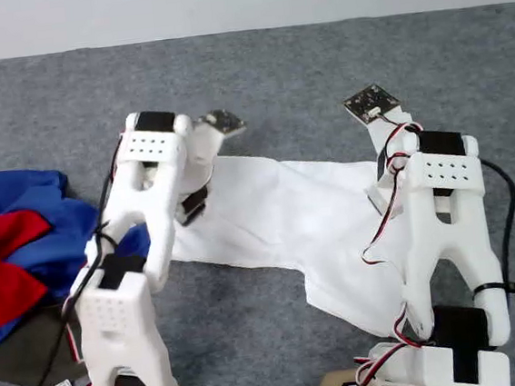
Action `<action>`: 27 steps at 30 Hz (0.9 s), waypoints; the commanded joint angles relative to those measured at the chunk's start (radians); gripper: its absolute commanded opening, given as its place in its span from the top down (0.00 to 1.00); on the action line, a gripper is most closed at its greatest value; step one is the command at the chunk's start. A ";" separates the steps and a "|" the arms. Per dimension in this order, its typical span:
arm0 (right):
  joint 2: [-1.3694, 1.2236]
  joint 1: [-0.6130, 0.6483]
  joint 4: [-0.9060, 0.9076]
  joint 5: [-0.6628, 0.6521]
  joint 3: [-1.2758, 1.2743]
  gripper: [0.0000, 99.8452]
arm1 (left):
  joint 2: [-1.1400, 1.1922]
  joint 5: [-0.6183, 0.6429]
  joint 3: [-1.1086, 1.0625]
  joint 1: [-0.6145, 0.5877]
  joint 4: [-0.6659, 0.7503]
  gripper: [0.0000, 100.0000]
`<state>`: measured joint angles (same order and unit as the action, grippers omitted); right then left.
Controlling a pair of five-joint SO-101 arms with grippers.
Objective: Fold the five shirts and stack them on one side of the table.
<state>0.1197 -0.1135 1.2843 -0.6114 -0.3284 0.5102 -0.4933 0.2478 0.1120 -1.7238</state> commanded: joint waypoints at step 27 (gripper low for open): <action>0.087 -0.012 0.076 -0.005 0.044 0.99 | 0.037 0.074 -0.010 0.014 0.106 0.99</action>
<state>0.1197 -0.1135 1.3518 -0.6114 -0.3284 0.5654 -0.3982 0.2217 0.1335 -1.5213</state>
